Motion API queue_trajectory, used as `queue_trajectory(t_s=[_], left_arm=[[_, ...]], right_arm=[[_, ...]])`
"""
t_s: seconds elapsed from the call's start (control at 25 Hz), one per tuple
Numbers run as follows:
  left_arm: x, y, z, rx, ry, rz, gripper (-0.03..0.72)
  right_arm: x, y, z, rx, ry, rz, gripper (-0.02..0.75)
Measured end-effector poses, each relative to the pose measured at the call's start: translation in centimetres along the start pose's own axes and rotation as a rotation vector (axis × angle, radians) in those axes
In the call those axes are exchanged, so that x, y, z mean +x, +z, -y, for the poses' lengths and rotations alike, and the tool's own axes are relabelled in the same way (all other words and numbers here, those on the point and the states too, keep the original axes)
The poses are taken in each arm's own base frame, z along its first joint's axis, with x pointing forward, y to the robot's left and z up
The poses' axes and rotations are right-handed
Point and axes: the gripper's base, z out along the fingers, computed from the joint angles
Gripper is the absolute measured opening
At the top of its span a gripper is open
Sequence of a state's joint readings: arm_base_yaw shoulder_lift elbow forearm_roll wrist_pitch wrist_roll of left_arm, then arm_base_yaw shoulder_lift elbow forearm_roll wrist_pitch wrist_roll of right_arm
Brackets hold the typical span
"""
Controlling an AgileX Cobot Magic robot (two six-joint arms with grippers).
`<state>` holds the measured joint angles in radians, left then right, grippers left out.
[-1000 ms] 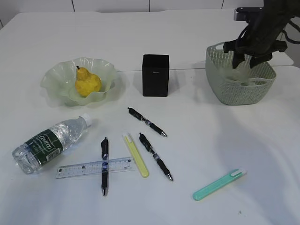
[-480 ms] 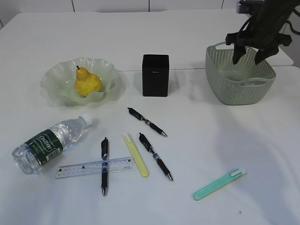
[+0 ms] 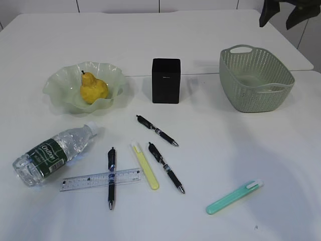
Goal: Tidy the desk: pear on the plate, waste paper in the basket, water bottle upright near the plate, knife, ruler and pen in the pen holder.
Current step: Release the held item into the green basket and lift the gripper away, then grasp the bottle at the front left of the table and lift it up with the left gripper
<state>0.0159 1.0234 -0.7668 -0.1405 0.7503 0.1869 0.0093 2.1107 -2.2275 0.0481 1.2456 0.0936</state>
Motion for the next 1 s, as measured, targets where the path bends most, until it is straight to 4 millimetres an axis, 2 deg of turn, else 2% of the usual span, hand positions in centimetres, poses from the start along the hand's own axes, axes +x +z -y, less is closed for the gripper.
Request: queue_trajectory(t_s=[0.32,0.52,0.76,0.8,0.96,1.0], left_arm=[[-0.9,-1.7,0.2,0.013,0.013,-0.052,0.453],[-0.9,-1.8,0.2,0.014,0.014,-0.058,0.453],[-1.1,-1.7,0.2,0.021,0.004,-0.035,0.453],[-1.2,-1.7,0.3,0.023,0.001,-0.027,0.453],[-1.5,-1.7,0.4,0.040,0.011,0.007,0.453],[-1.5,-1.7,0.5,0.045,0.014,0.010,0.453]], right_arm=[[0.5,-5.2,-0.4,-0.034,0.004,0.069,0.512],[2.5,-7.0,-0.3,-0.028,-0.015,0.036,0.512],[8.3,-8.7,1.0,0.059,-0.046,-0.034,0.512],[9.1,-9.5,1.2,0.068,-0.055,0.016,0.512],[13.5,-10.1,2.2,0.116,-0.115,0.193,0.512],[15.0,-9.5,2.4,0.125,-0.131,0.204,0.512]])
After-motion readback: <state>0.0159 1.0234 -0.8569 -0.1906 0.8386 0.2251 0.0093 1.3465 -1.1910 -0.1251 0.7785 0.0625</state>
